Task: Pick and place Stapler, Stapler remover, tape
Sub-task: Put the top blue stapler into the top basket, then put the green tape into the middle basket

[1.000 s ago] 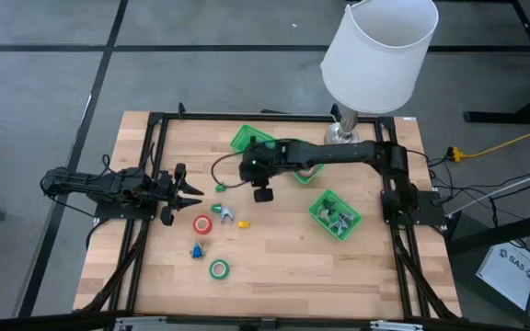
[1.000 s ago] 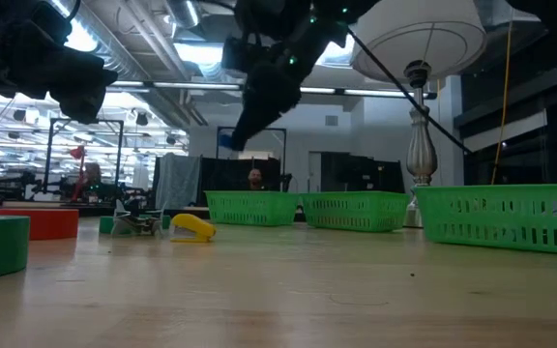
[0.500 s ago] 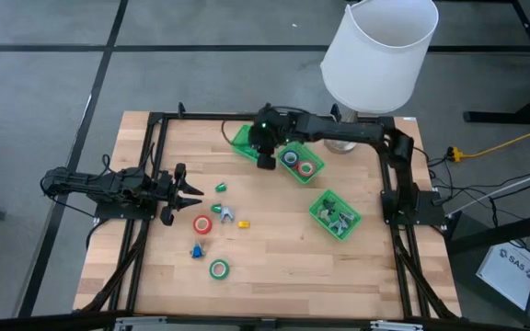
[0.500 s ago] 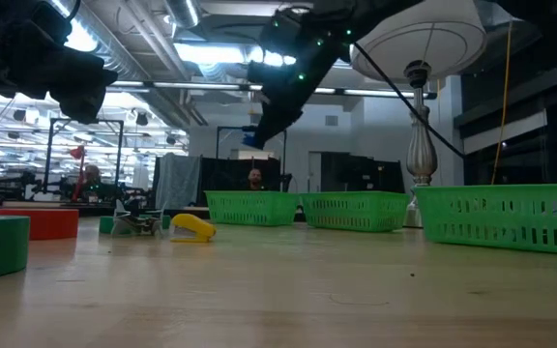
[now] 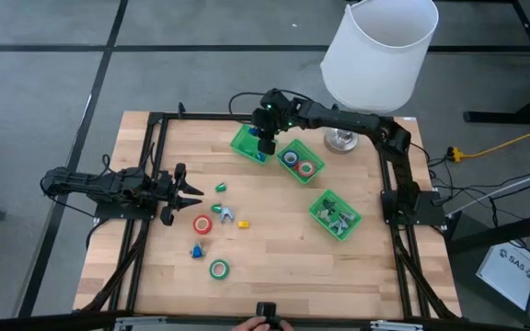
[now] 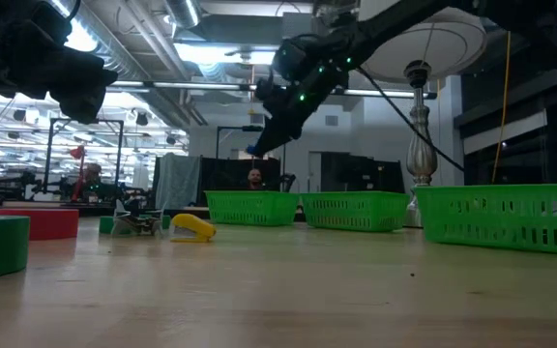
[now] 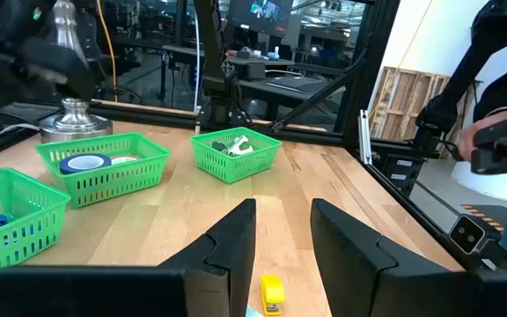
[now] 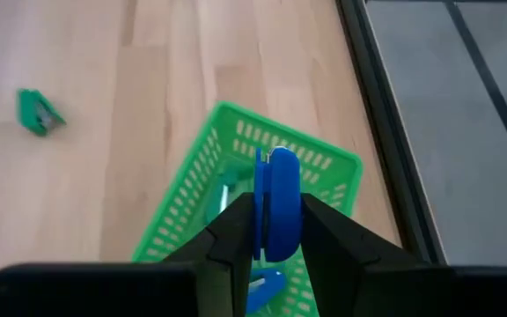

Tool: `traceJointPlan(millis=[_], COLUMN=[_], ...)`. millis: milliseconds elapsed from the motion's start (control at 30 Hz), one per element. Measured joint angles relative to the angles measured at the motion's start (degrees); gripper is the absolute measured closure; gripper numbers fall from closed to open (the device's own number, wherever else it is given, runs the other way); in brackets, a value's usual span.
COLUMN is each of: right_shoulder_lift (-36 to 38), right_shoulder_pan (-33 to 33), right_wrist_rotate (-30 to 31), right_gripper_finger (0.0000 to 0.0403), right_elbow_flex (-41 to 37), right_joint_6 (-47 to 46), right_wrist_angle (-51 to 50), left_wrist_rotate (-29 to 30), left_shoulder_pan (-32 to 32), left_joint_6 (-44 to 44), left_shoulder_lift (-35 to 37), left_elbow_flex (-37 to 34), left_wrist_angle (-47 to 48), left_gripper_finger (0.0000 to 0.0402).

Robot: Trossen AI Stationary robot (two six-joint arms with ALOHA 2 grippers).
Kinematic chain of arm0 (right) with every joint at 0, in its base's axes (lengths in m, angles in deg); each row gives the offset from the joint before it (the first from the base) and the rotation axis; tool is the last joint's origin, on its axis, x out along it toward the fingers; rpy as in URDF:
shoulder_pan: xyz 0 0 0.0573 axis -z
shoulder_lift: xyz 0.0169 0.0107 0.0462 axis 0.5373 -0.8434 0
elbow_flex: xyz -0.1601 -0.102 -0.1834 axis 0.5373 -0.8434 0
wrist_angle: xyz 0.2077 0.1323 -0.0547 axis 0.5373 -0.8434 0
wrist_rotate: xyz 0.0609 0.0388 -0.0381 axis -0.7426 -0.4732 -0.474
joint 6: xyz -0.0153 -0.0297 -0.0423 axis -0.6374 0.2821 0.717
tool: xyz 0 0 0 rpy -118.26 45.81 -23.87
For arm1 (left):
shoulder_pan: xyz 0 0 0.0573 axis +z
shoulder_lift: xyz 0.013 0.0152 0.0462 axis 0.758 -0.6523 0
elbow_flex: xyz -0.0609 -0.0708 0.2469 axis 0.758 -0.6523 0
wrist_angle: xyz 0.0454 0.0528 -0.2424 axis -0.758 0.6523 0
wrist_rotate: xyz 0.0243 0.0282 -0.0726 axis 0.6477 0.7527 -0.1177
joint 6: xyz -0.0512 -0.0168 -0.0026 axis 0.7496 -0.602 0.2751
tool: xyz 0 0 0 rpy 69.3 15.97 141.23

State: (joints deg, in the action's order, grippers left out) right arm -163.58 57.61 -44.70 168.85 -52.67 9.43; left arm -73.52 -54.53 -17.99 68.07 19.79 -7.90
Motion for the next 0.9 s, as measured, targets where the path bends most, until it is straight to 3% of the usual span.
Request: traceJointPlan(millis=[200,633,900], right_shoulder_lift=[-1.2,-0.6,1.4], right_shoulder_pan=[1.0,0.6,-3.1], right_wrist_rotate=[0.0,0.9,4.7], right_gripper_finger=[0.0296,0.0188,0.0176], right_elbow_flex=[-0.1,0.0,0.0], right_joint_6=[-0.2,-0.4,0.0], right_wrist_angle=[1.5,-1.9,-5.4], left_wrist_rotate=[0.0,0.0,0.0], left_shoulder_pan=[0.0,0.0,0.0], left_joint_6=[0.0,0.0,0.0], left_shoulder_lift=[0.0,0.0,0.0], left_elbow_flex=[0.0,0.0,0.0], left_wrist_angle=[0.0,0.0,0.0], left_gripper_finger=[0.0295,0.0295,0.0295])
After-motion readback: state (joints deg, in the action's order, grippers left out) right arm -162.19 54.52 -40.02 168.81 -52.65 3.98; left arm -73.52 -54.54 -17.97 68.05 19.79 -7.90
